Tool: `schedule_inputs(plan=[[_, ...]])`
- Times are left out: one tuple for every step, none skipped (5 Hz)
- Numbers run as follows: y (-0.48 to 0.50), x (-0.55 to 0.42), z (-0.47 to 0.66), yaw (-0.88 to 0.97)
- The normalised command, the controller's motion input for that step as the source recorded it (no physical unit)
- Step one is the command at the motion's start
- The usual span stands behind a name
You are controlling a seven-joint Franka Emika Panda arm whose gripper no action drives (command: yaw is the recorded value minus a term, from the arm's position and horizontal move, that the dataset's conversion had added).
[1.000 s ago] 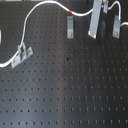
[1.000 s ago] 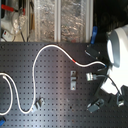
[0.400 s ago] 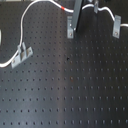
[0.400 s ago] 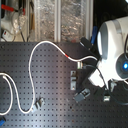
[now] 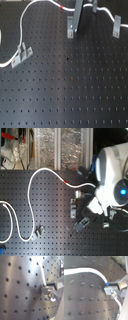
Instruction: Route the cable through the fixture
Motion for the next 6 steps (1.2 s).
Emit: schedule_inputs(plan=[[0.177,-0.316,0.14,-0.57],[0.332,-0.347,0.09,-0.34],[0.392,-0.329,0.08,0.33],[0.758,-0.003,0.15,0.08],[0.624,0.200,0.10,0.03],[0.573,0.199,0.12,0.00]])
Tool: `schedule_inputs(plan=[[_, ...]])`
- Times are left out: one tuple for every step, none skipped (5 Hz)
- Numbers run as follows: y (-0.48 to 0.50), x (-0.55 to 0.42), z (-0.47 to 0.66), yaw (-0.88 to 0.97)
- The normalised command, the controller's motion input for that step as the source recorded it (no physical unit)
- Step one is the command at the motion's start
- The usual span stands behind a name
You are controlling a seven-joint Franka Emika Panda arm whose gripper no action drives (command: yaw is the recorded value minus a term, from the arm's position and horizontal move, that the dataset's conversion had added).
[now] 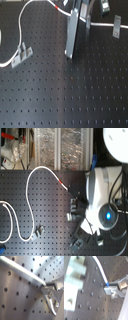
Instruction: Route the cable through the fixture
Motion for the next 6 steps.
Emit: schedule_inputs(plan=[[0.315,0.165,0.13,-0.27],[0.078,-0.142,0.19,-0.83],[0.017,-0.034,0.17,-1.00],[0.010,-0.021,0.18,-1.00],[0.007,-0.019,0.18,-1.00],[0.005,-0.017,0.18,-1.00]])
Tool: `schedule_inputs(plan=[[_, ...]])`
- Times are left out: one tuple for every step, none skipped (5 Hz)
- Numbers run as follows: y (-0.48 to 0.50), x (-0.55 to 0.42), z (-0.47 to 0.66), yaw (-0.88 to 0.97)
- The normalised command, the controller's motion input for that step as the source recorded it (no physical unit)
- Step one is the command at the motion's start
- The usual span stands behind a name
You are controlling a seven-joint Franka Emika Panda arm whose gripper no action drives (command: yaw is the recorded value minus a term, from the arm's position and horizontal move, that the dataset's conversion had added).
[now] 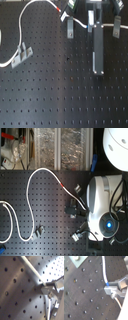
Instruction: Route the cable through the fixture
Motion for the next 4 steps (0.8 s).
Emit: schedule_inputs(plan=[[0.001,-0.026,0.00,-0.54],[-0.030,-0.212,-0.48,0.00],[0.001,0.000,0.03,0.00],[0.284,0.412,0.16,0.00]])
